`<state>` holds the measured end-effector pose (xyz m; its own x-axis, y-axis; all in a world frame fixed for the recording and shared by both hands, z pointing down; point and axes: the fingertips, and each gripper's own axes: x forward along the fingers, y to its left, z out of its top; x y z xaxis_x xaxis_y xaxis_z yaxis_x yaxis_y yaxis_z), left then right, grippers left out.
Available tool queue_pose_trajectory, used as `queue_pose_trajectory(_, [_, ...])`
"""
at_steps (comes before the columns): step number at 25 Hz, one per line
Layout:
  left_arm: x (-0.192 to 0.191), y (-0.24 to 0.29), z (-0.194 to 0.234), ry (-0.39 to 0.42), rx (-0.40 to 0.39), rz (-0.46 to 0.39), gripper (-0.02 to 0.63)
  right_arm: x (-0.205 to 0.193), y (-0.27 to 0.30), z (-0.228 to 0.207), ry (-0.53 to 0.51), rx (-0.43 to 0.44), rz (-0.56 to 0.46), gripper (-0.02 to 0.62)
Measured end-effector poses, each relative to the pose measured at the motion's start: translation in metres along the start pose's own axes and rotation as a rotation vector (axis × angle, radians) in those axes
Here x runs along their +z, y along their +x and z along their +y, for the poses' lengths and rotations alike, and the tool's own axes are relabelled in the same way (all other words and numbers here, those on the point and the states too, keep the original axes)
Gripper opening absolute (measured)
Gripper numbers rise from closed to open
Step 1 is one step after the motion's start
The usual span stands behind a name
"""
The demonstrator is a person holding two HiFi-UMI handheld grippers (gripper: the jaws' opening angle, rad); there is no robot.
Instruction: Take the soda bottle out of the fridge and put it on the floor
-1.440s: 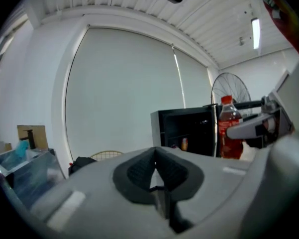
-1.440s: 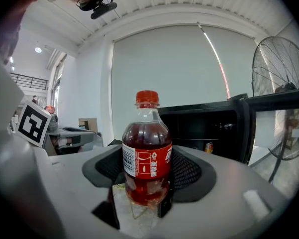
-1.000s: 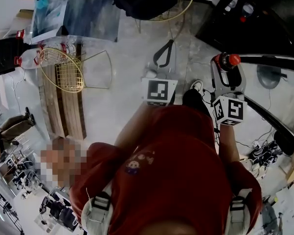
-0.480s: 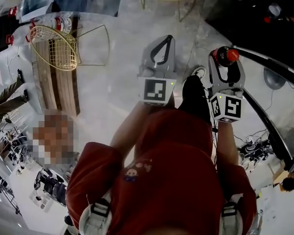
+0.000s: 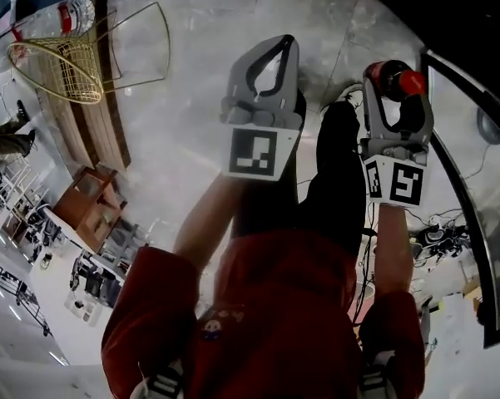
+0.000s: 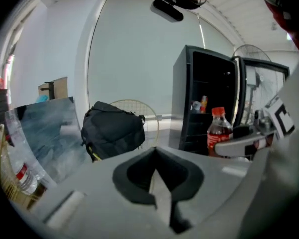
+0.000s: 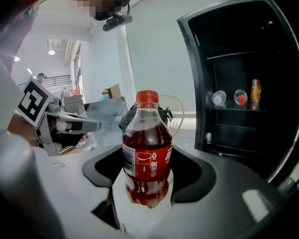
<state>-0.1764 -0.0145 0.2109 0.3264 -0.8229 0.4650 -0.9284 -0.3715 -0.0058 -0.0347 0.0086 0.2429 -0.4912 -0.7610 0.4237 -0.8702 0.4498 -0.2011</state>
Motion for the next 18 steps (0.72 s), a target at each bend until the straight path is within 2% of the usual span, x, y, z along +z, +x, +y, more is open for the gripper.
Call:
queue_pose_trajectory(8, [-0.122,0.06,0.022,-0.039,-0.025,0.059,0.0,-0.116,0.073,-0.011,-0.007,-0.02,0.039,0.296])
queue_pose_trajectory(15, [-0.223,0.112,0.001,-0.061,-0.08,0.107,0.0,-0.215,0.11,-0.034,-0.011,-0.018,0.096,0.296])
queue_pose_trajectory(18, [-0.273,0.136,-0.001,-0.039,-0.093,0.111,0.0,-0.266,0.128,-0.045,-0.02,-0.023,0.115,0.296])
